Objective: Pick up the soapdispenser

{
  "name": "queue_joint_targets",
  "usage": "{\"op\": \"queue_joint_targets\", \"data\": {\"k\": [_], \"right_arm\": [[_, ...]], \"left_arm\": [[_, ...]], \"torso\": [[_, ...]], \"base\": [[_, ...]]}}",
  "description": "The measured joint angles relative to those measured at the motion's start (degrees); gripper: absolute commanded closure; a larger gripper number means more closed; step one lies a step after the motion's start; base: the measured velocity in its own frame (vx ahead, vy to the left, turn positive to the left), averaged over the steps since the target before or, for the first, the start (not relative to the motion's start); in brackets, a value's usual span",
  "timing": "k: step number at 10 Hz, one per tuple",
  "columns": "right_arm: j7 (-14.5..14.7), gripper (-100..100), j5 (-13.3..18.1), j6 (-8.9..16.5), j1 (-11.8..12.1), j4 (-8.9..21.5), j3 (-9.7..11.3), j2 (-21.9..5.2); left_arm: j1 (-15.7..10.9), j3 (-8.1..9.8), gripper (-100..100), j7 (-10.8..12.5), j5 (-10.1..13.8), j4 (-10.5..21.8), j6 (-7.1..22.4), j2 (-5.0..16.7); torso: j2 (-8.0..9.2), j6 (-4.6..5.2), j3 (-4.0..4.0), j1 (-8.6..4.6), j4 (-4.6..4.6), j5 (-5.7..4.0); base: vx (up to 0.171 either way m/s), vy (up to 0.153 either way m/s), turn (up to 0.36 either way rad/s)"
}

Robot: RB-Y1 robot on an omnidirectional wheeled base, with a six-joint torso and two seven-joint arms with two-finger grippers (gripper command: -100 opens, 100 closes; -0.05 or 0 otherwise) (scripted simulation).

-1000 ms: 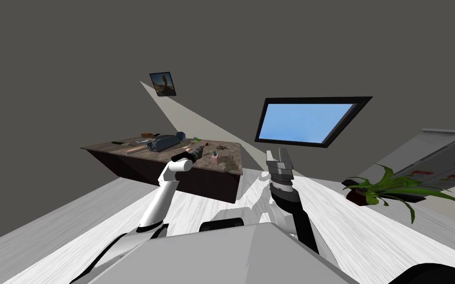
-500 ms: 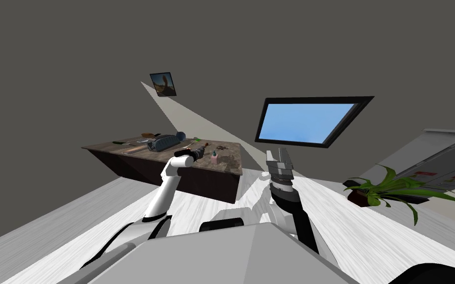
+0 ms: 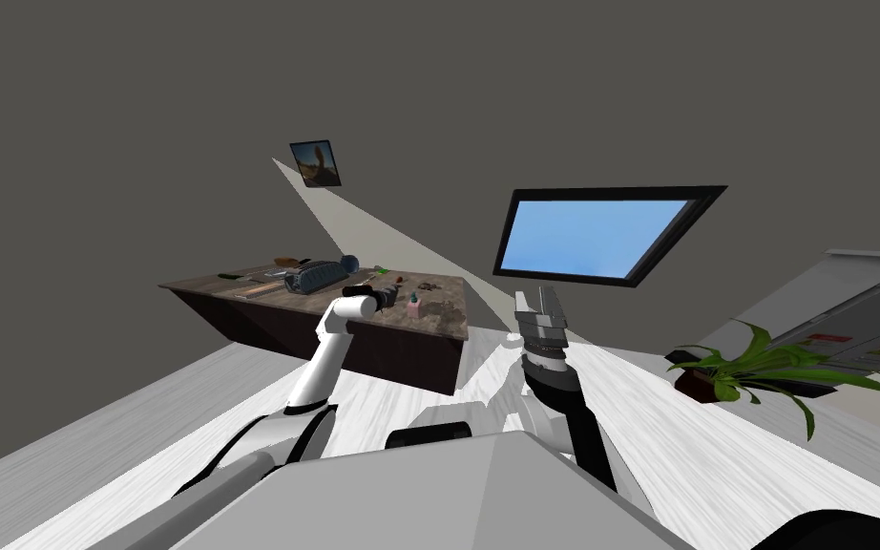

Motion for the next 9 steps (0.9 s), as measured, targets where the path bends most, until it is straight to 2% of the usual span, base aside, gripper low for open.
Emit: {"op": "queue_joint_targets", "data": {"k": [3, 5, 9], "right_arm": [[0.0, 0, 0.0, 0.0, 0.0, 0.0, 0.0, 0.0], [0.0, 0, 0.0, 0.0, 0.0, 0.0, 0.0, 0.0], [0.0, 0, 0.0, 0.0, 0.0, 0.0, 0.0, 0.0]], "left_arm": [[-3.7, 0.2, -100, -0.2, 0.2, 2.5, 5.0, 0.2], [-4.6, 0.23, -100, -0.4, 0.3, 3.1, 8.1, 0.2], [-8.5, 0.58, -100, -0.8, 0.5, 5.9, 14.6, 0.6]], "torso": [[-0.07, 0.0, -0.03, -0.06, -0.01, -0.01], [-0.03, 0.0, -0.02, -0.01, -0.01, 0.0], [-0.1, 0.0, -0.06, -0.05, -0.03, -0.01]], "base": [[0.026, -0.023, 0.01], [0.018, -0.014, 0.005], [0.028, -0.02, 0.005]]}}
